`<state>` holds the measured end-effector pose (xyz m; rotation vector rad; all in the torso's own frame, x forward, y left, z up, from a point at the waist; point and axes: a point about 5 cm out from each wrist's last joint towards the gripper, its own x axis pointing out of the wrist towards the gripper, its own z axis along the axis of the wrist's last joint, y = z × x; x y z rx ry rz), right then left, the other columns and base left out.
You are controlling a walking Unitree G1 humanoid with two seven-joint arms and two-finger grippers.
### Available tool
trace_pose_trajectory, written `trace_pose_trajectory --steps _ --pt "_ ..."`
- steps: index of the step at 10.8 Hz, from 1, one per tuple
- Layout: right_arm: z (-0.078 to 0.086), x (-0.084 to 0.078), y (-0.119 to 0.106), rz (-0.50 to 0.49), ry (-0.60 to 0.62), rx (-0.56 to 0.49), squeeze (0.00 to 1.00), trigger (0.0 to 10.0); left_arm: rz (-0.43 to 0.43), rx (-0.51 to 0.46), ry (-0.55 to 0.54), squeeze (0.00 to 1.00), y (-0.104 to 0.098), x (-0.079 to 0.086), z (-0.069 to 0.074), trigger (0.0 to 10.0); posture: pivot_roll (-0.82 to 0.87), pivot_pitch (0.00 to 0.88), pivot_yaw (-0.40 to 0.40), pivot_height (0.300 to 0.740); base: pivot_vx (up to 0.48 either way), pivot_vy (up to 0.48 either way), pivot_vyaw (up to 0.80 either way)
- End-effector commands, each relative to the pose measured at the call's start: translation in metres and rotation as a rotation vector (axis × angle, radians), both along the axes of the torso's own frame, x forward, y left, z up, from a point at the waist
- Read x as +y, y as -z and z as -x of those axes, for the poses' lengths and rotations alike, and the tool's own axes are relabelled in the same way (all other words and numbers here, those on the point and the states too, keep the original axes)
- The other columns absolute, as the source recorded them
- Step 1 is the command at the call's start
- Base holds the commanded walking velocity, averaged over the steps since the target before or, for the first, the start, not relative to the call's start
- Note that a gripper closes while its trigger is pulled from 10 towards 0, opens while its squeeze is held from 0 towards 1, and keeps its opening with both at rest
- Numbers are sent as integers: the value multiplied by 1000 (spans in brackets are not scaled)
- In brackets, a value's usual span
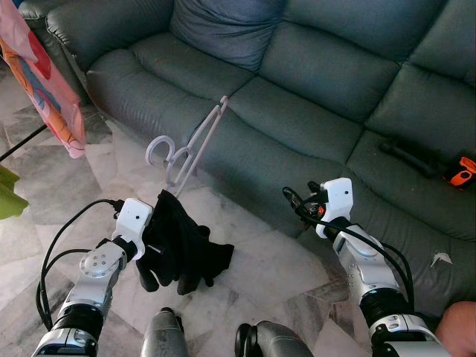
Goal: Hang hanger
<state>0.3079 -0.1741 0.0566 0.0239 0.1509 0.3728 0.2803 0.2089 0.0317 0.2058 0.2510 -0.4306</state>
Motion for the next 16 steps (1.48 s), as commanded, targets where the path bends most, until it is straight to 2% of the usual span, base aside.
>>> trace_pose_trajectory --steps 1,7,8,9,11,12,13,14,15,16 --pt "1 -3 0 1 14 4 0 10000 14 -48 -6 0 -9 -1 -5 0 17 152 -64 740 0 0 0" --pt "1 -3 0 1 14 4 0 10000 14 -48 -6 0 -9 -1 -5 0 17 152 -64 740 0 0 0" --pt "9 -23 7 -33 321 -3 0 10000 58 -163 -200 0 -13 -8 -6 0 10 103 -70 740 0 0 0" --pt "11 -26 9 -91 411 6 0 10000 74 -210 -284 0 -15 -9 -6 0 13 105 -72 740 0 0 0" --pt "10 -21 8 -62 390 -7 0 10000 75 -213 -292 0 -15 -9 -6 0 15 105 -73 740 0 0 0" --pt "10 -23 8 -10 411 -9 0 10000 73 -223 -307 0 -16 -10 -6 0 15 105 -73 740 0 0 0" --pt "10 -22 10 81 392 -17 0 10000 73 -223 -288 0 -17 -11 -6 0 10 116 -74 740 0 0 0" --pt "10 -20 13 87 359 4 0 10000 75 -253 -157 0 -29 -16 -9 0 7 123 -76 740 0 0 0" --pt "9 -21 15 110 356 15 0 10000 21 -288 -4 0 -39 -22 -9 0 9 129 -77 740 0 0 0" --pt "8 -19 18 120 286 57 0 10000 -42 -306 197 0 -51 -30 -8 0 14 135 -77 740 0 0 0"
